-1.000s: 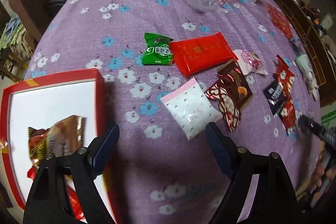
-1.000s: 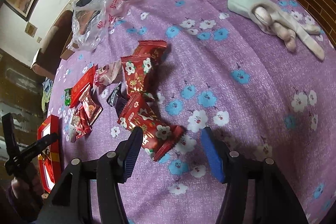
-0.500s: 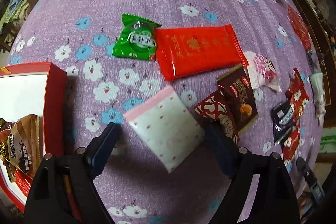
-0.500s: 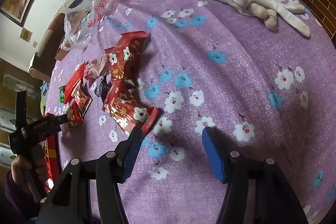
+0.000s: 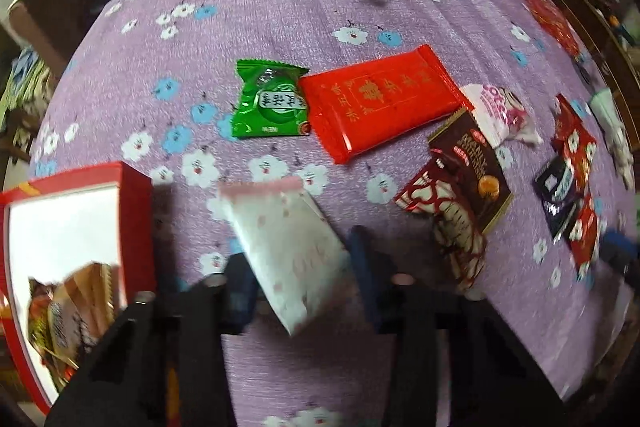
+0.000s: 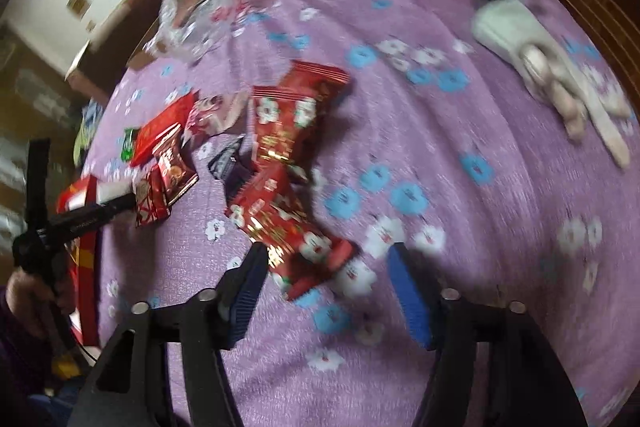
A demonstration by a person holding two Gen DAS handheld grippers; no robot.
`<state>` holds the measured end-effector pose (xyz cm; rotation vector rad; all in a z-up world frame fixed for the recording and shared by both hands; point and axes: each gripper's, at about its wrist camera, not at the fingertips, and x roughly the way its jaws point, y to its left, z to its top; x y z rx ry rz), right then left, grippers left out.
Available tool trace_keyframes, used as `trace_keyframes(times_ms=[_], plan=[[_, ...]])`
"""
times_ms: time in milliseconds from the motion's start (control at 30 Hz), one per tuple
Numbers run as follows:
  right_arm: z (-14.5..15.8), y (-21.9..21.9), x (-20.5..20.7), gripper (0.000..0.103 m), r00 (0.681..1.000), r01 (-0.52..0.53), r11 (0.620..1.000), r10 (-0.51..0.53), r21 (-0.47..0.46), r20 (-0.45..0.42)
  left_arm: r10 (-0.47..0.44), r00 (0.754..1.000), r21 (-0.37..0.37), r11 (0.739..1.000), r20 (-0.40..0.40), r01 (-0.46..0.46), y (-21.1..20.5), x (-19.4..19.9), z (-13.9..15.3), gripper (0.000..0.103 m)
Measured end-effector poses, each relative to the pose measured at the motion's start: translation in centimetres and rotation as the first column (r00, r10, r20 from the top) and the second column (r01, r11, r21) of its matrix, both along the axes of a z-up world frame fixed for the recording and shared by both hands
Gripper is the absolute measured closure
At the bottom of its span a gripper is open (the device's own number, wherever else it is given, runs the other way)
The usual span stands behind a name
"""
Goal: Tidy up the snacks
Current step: 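Grasp the white pink-dotted packet with the left tool while the right tool grasps the red flower packet, then carry both packets over the white tray and open both tools to release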
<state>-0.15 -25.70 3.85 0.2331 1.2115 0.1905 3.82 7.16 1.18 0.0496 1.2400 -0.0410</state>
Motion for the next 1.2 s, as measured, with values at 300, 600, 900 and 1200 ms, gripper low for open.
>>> trace_keyframes(times_ms=[300,600,900,1200], plan=[[-0.7,4.2,3.0,0.027,0.986,-0.165,0.985,0.164,-0.055,-0.028,-0.019,1.0,-0.052,0.998,-0.017,0.019,1.9,-2.1,0.4,0.089],[-2.0,6.2,3.9,0.029,0.981,-0.193,0.972,0.191,-0.137,-0.03,0.01,0.999,-0.302,0.953,-0.047,-0.024,5.3,-7.2,0.4,0.088],[-2.4,7.9,3.2,0.04,0.983,-0.174,0.951,0.184,-0.256,0.013,0.089,0.996,-0.235,0.968,-0.021,-0.091,4.8,-7.1,1.5,0.036],[-2.0,7.2,2.3,0.048,0.98,-0.182,0.95,0.197,-0.253,0.033,0.111,0.994,-0.098,0.989,-0.001,-0.111,3.9,-6.2,0.7,0.088]])
